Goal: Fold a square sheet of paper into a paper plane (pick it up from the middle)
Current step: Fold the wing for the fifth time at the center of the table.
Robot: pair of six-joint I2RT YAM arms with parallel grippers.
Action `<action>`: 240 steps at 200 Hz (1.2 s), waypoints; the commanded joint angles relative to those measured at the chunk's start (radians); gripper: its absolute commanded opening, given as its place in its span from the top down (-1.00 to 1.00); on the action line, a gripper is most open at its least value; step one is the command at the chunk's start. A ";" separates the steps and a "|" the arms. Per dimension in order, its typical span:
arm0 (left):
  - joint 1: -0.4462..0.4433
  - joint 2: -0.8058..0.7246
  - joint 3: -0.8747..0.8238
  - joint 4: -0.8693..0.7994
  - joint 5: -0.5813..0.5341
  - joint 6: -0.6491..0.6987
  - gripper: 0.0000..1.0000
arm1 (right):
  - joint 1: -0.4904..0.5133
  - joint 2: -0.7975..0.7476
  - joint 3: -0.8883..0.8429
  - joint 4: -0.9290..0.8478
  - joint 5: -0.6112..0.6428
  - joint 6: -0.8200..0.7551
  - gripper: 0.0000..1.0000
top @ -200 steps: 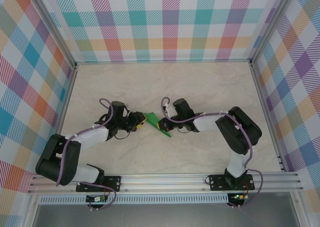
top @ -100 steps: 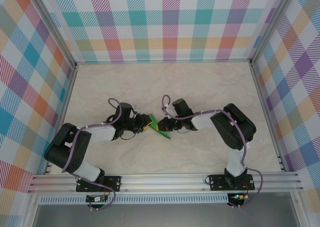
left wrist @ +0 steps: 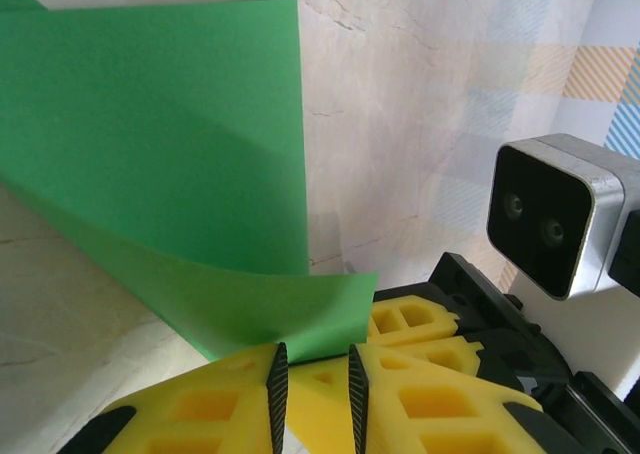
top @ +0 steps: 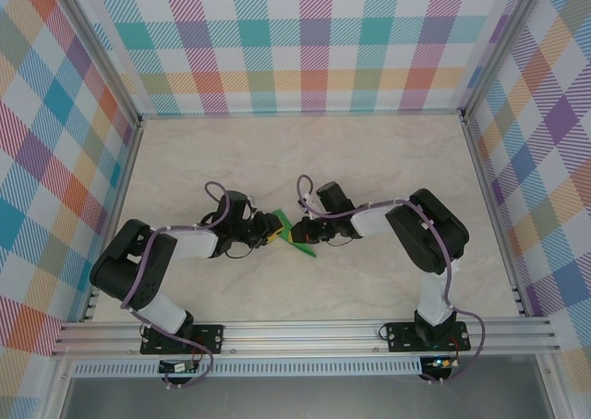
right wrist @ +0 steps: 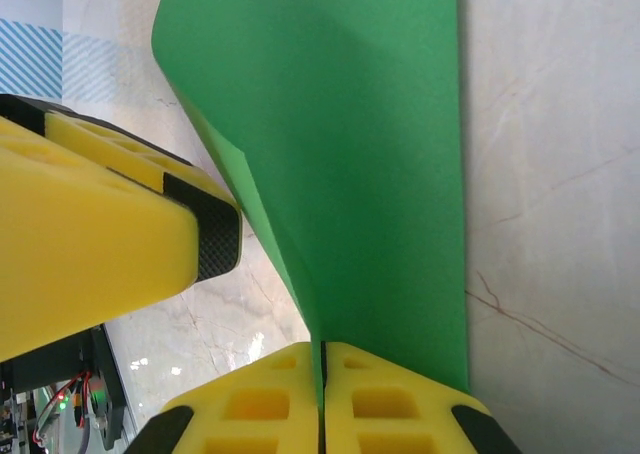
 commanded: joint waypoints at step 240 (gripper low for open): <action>-0.015 0.090 0.119 -0.073 -0.006 0.098 0.61 | -0.004 -0.081 0.073 -0.330 0.068 -0.270 0.49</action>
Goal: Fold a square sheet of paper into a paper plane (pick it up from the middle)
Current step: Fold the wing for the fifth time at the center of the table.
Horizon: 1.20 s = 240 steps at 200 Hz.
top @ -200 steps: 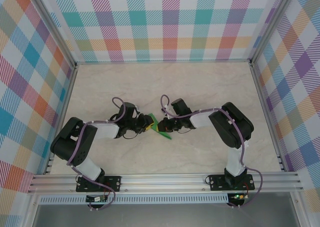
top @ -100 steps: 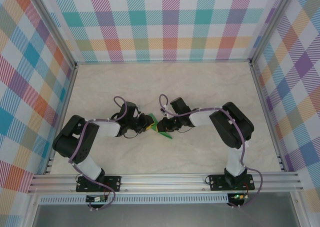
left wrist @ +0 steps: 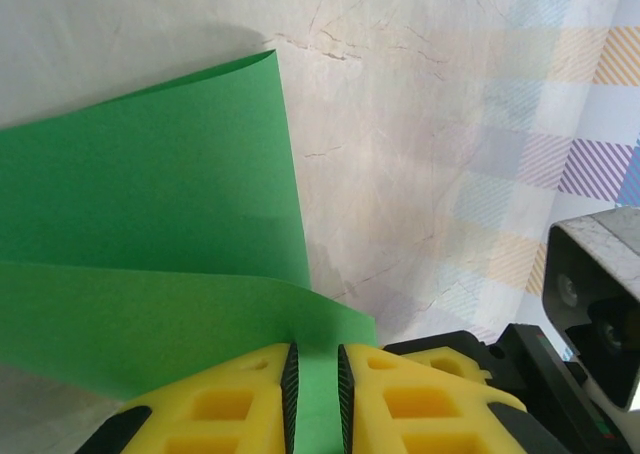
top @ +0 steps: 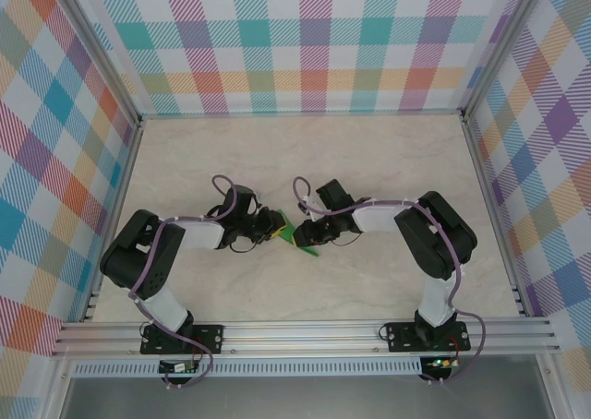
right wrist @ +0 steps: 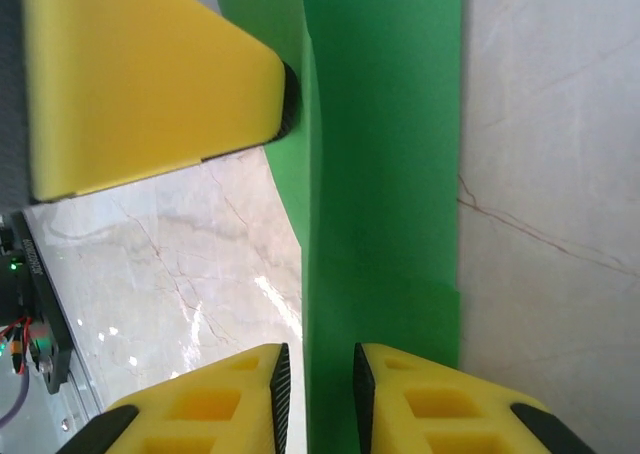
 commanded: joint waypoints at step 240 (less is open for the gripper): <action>-0.064 -0.011 -0.029 0.087 0.042 -0.001 0.61 | -0.050 0.086 0.030 -0.010 -0.140 0.066 0.80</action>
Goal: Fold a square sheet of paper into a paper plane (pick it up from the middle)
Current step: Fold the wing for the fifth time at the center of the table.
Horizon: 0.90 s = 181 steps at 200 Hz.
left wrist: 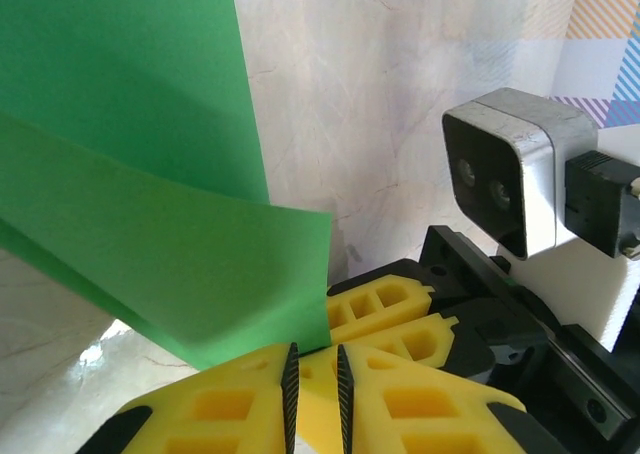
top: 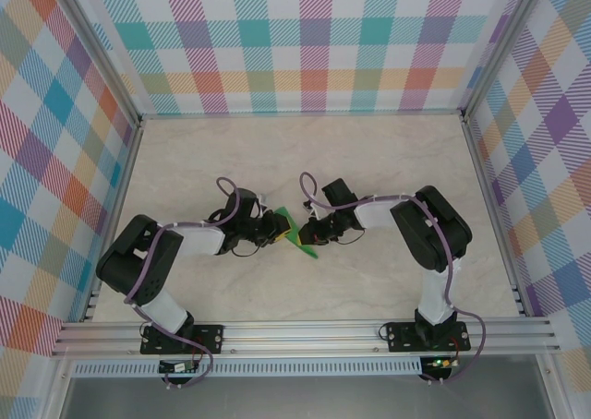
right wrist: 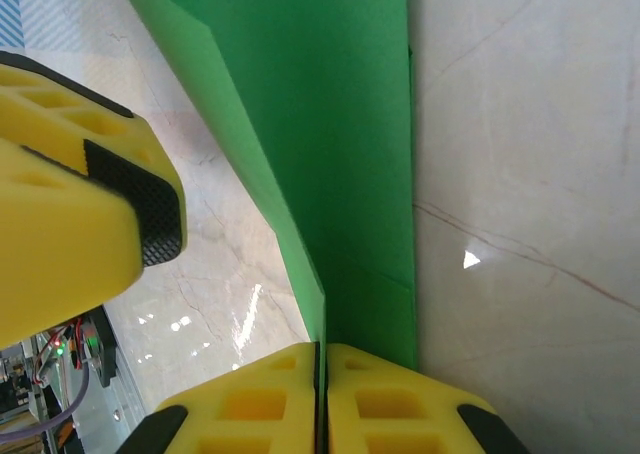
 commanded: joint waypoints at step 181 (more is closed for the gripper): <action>-0.021 0.092 0.053 -0.039 -0.020 0.034 0.67 | -0.006 -0.050 0.011 -0.152 -0.018 -0.026 0.53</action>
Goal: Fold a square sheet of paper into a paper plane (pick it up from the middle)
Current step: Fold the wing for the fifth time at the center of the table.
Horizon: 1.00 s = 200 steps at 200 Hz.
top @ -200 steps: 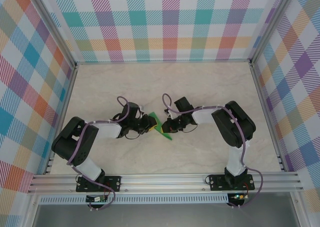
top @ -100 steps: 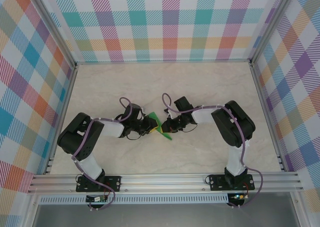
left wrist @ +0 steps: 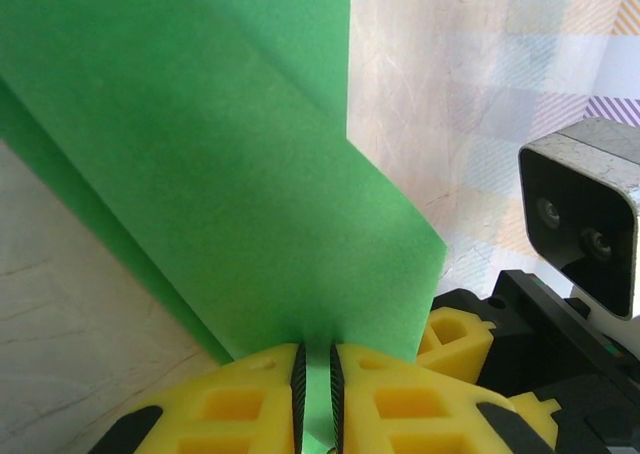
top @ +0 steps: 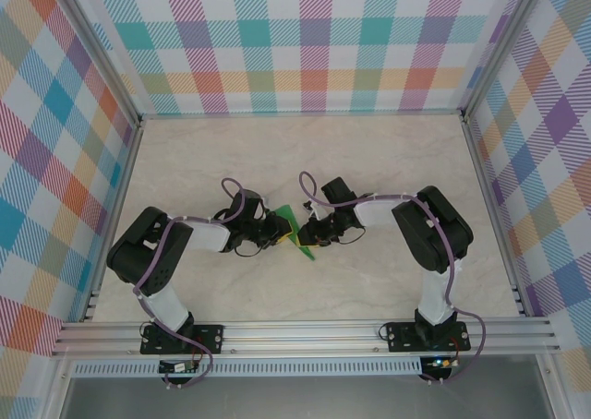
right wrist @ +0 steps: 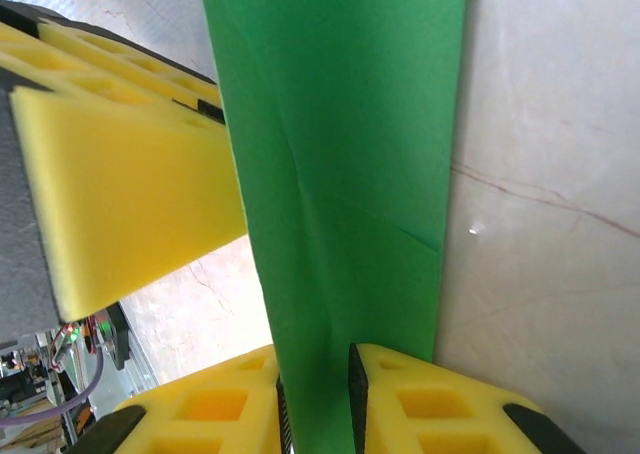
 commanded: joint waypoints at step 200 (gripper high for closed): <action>-0.018 0.044 0.039 0.028 0.028 0.009 0.68 | 0.002 0.043 0.033 -0.143 0.073 -0.032 0.70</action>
